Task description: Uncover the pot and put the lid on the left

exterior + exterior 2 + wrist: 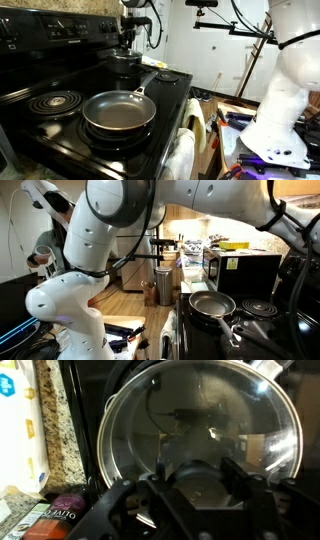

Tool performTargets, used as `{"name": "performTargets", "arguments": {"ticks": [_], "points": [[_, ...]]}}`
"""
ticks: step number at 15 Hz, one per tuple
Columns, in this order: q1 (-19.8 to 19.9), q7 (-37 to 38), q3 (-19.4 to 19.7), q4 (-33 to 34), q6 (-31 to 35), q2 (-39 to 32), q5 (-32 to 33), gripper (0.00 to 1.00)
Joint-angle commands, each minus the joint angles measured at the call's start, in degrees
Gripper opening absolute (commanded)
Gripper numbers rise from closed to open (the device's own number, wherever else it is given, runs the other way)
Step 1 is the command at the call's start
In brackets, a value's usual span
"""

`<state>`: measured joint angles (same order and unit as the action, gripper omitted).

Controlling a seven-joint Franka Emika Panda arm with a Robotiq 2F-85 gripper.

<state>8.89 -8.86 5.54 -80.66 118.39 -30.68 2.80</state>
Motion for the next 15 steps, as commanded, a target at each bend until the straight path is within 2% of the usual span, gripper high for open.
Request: {"name": "performTargets", "arguments": {"ticks": [1, 5, 8, 11, 15], "points": [[0.7, 1.1, 0.9, 0.1, -7.6, 3.0, 0.7, 0.33], [0.5, 2.2, 2.0, 0.6, -14.5, 4.5, 1.1, 0.33], [0.8, 1.2, 1.8, 1.8, -16.6, 4.6, 0.2, 0.33], [1.3, -0.3, 1.0, 2.6, -16.3, 4.2, -1.3, 0.33], [1.0, -2.9, 0.1, 2.4, -12.5, 3.8, -0.7, 0.33]]}}
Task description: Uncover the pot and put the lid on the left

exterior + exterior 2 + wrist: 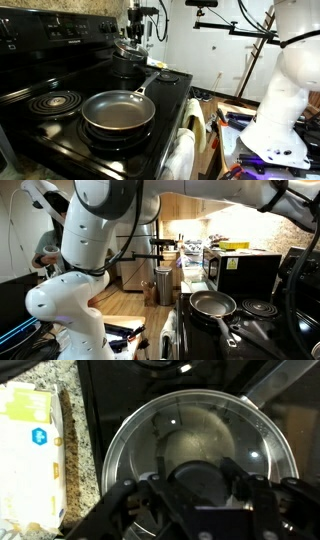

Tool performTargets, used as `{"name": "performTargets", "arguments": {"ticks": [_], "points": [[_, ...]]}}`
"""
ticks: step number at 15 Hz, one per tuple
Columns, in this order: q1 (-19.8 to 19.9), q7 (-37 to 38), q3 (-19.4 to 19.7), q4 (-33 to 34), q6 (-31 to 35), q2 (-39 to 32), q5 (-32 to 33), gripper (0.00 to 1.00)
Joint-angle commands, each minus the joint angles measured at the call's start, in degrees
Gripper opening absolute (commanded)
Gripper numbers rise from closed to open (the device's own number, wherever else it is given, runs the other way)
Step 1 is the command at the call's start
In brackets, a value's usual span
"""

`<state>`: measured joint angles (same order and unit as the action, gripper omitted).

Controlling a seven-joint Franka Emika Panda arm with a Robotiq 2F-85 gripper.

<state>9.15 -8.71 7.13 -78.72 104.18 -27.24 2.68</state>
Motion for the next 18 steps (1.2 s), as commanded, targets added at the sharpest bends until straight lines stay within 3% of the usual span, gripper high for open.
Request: {"name": "performTargets", "arguments": {"ticks": [1, 4, 10, 18], "points": [[0.6, -3.7, -1.8, 1.1, 2.5, 0.0, -0.1, 0.33], [-0.2, -4.8, -2.0, 2.5, 3.4, -1.0, 1.5, 0.33], [-1.7, -4.6, -1.9, 6.5, -2.8, -1.0, 5.6, 0.33], [-2.3, -12.9, -6.6, 6.3, -0.3, 1.1, 2.4, 0.33]]}}
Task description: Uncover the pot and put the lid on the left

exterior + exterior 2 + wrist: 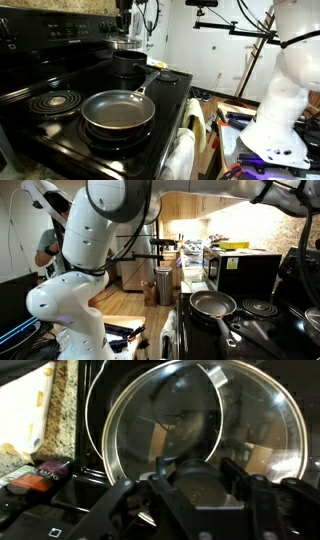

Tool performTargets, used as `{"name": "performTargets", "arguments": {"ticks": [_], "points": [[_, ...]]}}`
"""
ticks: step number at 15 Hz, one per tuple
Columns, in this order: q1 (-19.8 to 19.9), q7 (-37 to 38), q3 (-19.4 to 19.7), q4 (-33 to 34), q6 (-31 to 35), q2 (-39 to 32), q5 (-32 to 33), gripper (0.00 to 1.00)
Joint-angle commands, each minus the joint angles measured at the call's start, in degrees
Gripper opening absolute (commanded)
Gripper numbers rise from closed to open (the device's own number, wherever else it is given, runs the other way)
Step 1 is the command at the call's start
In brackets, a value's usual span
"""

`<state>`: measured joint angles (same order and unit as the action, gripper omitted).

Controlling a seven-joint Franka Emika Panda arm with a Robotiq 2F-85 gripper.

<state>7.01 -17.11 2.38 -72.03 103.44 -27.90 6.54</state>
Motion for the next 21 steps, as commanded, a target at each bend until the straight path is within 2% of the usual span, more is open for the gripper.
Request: {"name": "performTargets", "arguments": {"ticks": [1, 9, 13, 14, 16, 17, 21], "points": [[-0.4, -5.8, -2.8, -0.7, 0.4, 1.9, -2.0, 0.33], [-2.7, -16.3, -8.9, -1.5, -0.2, 1.0, -6.5, 0.33], [-2.7, -16.7, -9.6, -3.4, 0.0, 0.9, -9.5, 0.33], [-4.1, -14.9, -8.9, -1.8, -0.3, -0.5, -7.6, 0.58], [-3.9, -14.9, -8.9, -2.5, -0.3, -0.6, -8.2, 0.58], [-3.8, -14.9, -8.9, -2.5, -0.3, -0.6, -8.3, 0.33], [-5.5, -14.8, -8.2, -0.3, 2.0, -3.2, -5.4, 0.33]]}}
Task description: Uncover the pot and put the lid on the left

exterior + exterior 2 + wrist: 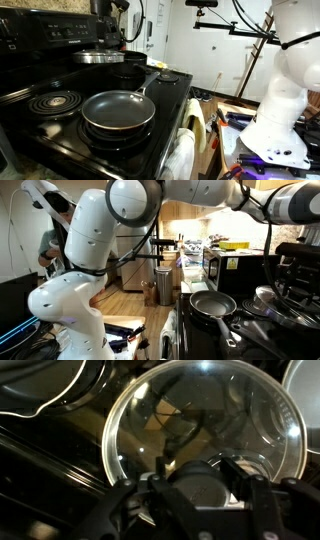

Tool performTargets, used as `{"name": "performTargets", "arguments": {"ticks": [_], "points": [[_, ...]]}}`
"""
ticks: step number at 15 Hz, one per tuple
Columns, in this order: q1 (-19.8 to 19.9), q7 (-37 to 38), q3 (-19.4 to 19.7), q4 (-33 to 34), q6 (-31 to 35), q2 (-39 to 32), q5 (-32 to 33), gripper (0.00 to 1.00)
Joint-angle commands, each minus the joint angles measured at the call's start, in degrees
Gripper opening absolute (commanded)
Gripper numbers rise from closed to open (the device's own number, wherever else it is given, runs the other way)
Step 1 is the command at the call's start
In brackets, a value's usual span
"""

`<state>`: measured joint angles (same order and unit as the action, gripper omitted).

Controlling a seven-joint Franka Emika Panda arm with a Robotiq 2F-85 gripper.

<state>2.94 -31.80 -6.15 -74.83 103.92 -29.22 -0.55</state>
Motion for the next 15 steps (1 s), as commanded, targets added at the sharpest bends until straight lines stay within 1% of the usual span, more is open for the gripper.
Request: {"name": "performTargets", "arguments": {"ticks": [1, 5, 9, 15], "points": [[-1.7, -0.9, 0.1, 3.6, 1.6, -3.2, 1.9, 0.33], [-3.1, -3.7, -1.4, 7.5, 2.3, -8.1, 1.6, 0.33], [-4.6, -8.5, -3.0, 11.4, 2.5, -12.5, 1.4, 0.33], [-6.7, -16.2, -3.8, 15.8, 2.1, -16.1, 2.2, 0.33]]}}
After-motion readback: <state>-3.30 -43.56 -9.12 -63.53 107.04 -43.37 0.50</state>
